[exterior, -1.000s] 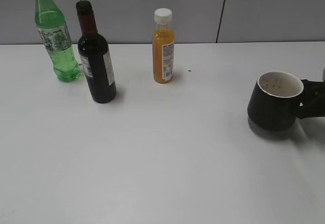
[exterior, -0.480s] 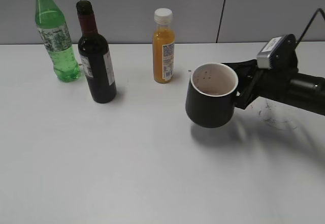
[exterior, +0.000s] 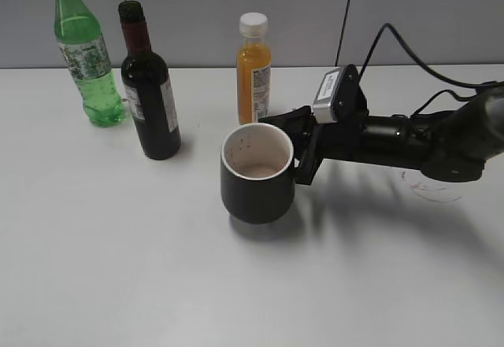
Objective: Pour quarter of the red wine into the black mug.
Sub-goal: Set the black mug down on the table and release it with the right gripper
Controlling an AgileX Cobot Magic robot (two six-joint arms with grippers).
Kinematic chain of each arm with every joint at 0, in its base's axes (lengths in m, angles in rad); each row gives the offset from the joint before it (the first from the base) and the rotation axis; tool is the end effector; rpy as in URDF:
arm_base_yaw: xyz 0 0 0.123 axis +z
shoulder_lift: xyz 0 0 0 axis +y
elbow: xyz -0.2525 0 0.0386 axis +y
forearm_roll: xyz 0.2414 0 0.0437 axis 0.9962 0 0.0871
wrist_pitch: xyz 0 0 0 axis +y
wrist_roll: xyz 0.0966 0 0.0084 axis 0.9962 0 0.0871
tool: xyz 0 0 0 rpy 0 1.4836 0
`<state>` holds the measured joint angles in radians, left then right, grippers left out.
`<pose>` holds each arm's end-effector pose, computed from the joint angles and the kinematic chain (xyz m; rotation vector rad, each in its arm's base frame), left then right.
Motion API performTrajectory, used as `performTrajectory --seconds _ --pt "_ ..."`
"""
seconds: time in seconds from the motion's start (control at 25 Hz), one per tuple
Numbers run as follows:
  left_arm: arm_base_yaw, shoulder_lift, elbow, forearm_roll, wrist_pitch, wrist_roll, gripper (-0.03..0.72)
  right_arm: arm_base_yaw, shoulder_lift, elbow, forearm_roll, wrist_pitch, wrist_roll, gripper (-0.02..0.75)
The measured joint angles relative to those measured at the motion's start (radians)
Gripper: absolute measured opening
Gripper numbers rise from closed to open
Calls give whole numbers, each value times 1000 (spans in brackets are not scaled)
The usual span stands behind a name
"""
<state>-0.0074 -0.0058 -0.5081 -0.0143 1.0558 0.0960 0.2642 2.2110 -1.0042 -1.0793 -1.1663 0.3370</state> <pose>0.0231 -0.0014 0.2742 0.1054 2.0229 0.0390 0.3300 0.1707 0.0764 -1.0924 1.4489 0.8453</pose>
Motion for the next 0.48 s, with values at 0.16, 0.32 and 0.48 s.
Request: performTrajectory --seconds 0.16,0.32,0.48 --pt "0 0 0 0 0 0 589 44 67 -50 -7 2 9 45" --pt "0 0 0 0 0 0 589 70 111 -89 -8 2 32 45" --pt "0 0 0 0 0 0 589 74 125 -98 -6 2 45 45"
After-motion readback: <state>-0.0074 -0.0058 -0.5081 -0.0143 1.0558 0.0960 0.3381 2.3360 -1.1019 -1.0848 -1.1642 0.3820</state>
